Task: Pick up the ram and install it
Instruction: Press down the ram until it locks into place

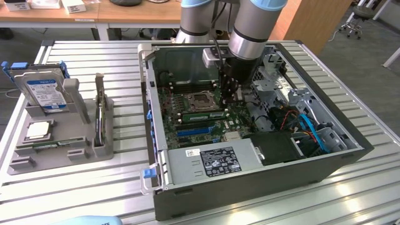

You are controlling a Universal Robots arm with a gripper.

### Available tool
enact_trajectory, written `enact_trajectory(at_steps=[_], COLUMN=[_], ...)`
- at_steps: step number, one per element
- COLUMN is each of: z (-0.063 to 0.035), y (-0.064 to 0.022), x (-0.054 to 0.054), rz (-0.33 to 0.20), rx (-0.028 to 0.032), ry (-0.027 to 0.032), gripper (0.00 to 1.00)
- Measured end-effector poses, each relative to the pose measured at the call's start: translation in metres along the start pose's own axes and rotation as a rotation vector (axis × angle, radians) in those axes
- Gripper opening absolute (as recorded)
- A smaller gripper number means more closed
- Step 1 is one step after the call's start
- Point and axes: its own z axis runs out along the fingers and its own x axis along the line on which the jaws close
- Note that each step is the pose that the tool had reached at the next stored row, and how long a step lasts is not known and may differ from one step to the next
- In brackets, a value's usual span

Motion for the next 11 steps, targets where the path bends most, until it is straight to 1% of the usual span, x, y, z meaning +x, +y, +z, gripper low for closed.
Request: enact_trajectory(at_steps=[11], z=[0.0017], y=[0.0282], x=[0.0], rz=[0.0], rx=[0.0], ry=[-0.0002], gripper=[0.1])
